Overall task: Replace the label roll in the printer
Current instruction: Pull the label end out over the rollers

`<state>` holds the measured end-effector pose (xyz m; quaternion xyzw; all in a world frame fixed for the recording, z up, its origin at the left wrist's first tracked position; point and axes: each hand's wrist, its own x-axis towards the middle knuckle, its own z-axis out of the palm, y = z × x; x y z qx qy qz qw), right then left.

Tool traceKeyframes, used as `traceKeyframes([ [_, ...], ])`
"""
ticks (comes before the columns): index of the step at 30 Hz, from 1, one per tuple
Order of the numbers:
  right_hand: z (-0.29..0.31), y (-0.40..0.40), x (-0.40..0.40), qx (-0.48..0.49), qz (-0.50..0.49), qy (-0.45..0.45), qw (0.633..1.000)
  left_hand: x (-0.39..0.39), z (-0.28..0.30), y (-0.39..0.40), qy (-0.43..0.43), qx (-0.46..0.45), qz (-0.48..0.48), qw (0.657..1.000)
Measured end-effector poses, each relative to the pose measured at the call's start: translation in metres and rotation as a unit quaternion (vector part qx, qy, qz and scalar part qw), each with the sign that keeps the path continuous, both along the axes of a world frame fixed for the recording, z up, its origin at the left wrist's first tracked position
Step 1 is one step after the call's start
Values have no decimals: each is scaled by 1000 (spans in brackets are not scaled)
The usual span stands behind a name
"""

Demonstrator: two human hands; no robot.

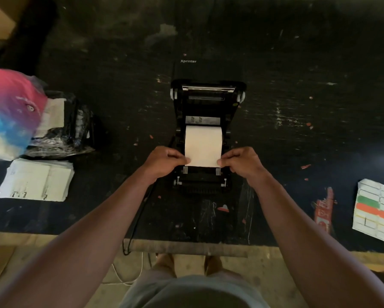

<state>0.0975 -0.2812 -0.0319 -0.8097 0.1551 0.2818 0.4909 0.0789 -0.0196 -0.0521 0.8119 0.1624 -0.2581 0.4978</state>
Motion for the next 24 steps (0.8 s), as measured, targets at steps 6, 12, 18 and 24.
traceKeyframes([
  [6,-6,5,-5,-24,2,-37,999,6,4,1,-36,81,-66,994],
  [12,-14,8,-8,-61,-3,-54,997,5,6,1,-75,133,-130,980],
  [18,-17,8,-8,-75,2,-40,996,4,5,0,-71,150,-139,976],
  [24,-8,10,4,-156,119,-35,980,14,12,-1,-19,143,-155,977],
])
